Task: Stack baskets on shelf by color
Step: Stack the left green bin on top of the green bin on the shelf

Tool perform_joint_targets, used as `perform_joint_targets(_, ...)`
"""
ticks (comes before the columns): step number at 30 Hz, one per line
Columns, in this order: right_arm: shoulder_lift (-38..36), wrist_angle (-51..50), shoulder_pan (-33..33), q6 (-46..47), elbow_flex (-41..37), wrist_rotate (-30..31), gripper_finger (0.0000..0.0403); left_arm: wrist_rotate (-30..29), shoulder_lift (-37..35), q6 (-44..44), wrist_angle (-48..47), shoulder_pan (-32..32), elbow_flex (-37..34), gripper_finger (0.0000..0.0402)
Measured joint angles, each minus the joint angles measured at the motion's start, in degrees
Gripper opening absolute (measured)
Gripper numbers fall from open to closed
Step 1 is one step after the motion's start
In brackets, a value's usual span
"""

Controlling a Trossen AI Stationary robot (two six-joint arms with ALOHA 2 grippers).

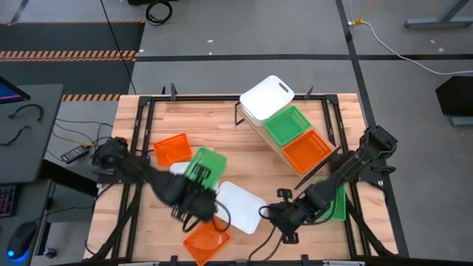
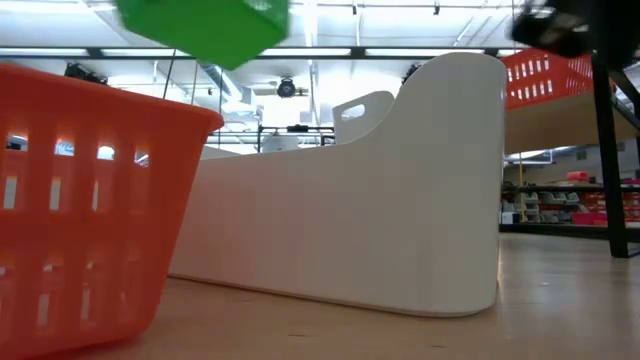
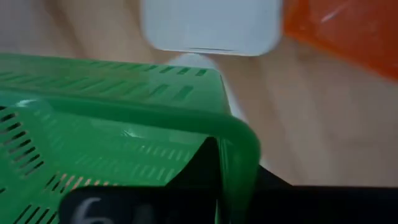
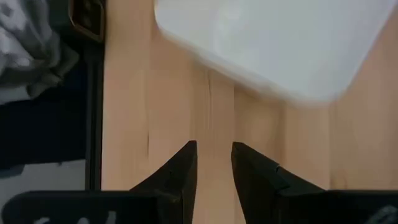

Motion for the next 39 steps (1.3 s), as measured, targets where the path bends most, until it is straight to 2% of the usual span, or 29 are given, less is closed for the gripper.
perform_joint_targets(6, 0.0, -3.5, 6.5, 10.5, 0.0, 4.1, 0.0105, -2.4, 0.0, 15.6, 0.9, 8.6, 3.5, 0.0001)
perform_joint_targets(12, 0.0, -3.4, 11.9, 18.3, 0.0, 11.5, 0.0105, -2.9, 0.0, 34.6, 10.9, 14.9, 6.3, 0.0001)
perform_joint_targets(16, 0.0, -3.6, 12.9, 20.4, 0.0, 13.5, 0.0105, -1.9, 0.1, 45.4, 16.0, 20.3, 6.8, 0.0001)
perform_joint_targets(21, 0.0, -5.3, 12.7, 21.3, 0.0, 14.3, 0.0105, 2.6, 0.1, 54.6, 19.3, 28.2, 6.8, 0.0001)
perform_joint_targets(26, 0.0, -10.2, 11.7, 21.4, 0.0, 15.3, 0.0105, 3.6, 0.1, 67.0, 26.7, 33.3, 6.8, 0.0001)
perform_joint_targets(32, 0.0, -13.8, 10.5, 24.1, 0.0, 18.9, 0.0105, 8.0, 1.1, 72.7, 38.4, 37.1, 6.9, 0.0001)
perform_joint_targets(39, 0.0, -12.8, 10.4, 26.0, 0.1, 20.3, 0.0105, 8.7, 5.1, 77.8, 44.3, 37.2, 6.9, 0.0001)
